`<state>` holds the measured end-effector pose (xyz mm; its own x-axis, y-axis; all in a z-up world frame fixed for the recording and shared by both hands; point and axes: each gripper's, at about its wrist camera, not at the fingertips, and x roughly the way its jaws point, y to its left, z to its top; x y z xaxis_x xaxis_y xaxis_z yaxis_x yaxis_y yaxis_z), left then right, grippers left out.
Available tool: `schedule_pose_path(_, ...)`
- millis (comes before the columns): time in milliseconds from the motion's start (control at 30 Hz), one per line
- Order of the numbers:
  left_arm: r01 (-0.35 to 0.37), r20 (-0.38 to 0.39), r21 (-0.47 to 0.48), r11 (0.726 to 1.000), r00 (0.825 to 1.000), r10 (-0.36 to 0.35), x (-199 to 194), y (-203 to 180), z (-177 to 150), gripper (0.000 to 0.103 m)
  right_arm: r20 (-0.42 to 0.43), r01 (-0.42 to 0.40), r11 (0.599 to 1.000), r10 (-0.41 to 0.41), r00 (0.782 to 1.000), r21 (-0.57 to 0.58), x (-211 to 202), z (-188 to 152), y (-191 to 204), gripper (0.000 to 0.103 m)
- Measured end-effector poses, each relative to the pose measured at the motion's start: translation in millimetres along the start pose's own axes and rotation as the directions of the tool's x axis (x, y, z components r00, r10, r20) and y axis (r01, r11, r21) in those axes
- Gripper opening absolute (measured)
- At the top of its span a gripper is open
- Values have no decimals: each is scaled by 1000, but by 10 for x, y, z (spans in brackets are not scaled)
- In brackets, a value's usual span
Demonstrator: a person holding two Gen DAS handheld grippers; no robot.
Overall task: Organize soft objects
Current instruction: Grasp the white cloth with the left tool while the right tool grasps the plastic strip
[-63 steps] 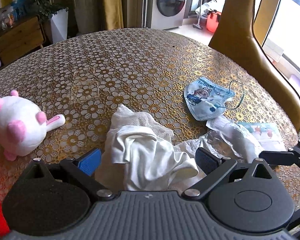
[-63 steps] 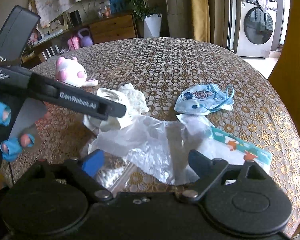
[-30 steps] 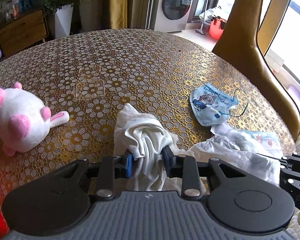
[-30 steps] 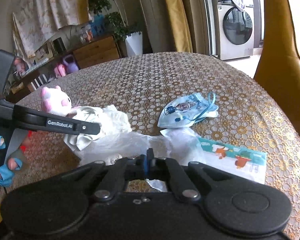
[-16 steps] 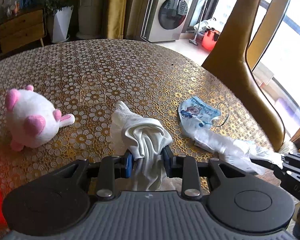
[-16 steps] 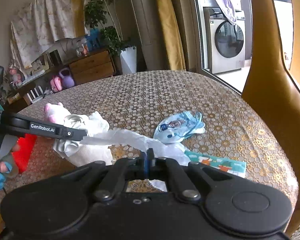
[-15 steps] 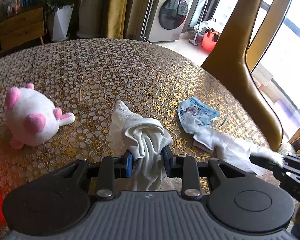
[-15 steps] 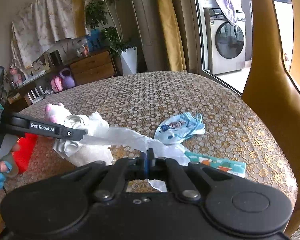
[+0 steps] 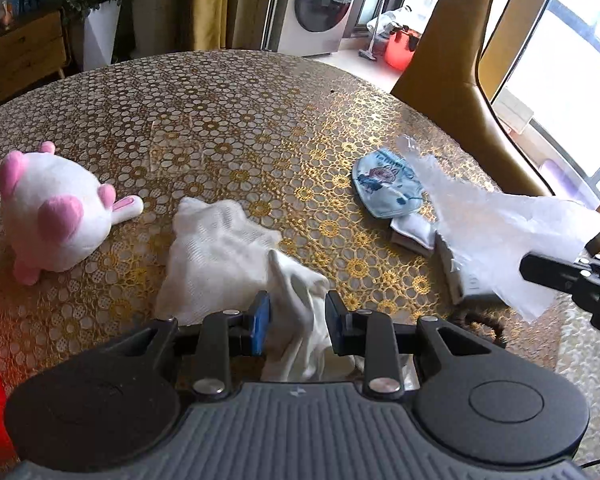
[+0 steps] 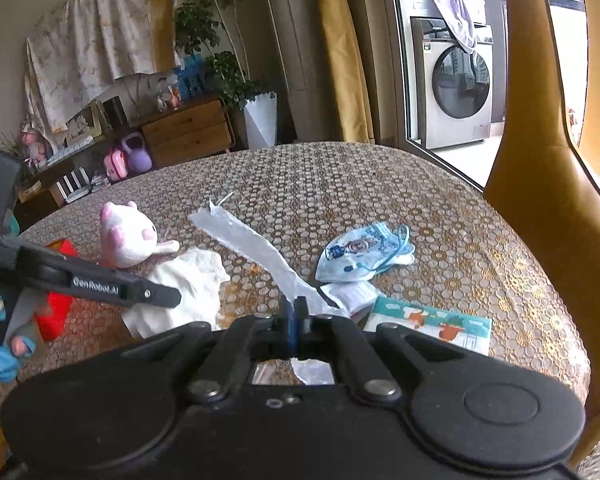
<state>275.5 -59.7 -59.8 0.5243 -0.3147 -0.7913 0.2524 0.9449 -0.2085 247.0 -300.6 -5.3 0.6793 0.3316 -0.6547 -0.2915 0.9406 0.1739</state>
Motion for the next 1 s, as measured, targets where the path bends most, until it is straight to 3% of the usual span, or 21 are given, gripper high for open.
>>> schedule_pose_path(267, -10, -3, 29, 1000, 1000, 10, -13, 32, -33, 27, -8, -7, 1000, 7, 1000, -6, 10, -18, 34, 0)
schedule_pose_path(467, 0, -46, -4, 1000, 999, 0, 165, 33, -62, 28, -17, -15, 1000, 15, 1000, -12, 25, -40, 70, 0)
schedule_pose_path(667, -32, -58, 10, 999, 998, 32, 322, -13, -110, 28, -30, -12, 1000, 12, 999, -5, 54, -68, 19, 0)
schedule_pose_path(733, -48, -53, 10, 999, 997, 48, 326, -15, -123, 21, -32, -9, 1000, 9, 999, -1, 66, -85, -5, 0)
schedule_pose_path(767, -57, -49, 12, 998, 997, 58, 314, -22, -128, 12, -33, -7, 1000, 7, 999, 0, 71, -93, -15, 0)
schedule_pose_path(1000, -46, 23, -43, 998, 999, 47, 59, 90, -128, 9, -32, -5, 1000, 5, 999, 7, 42, -108, -9, 0)
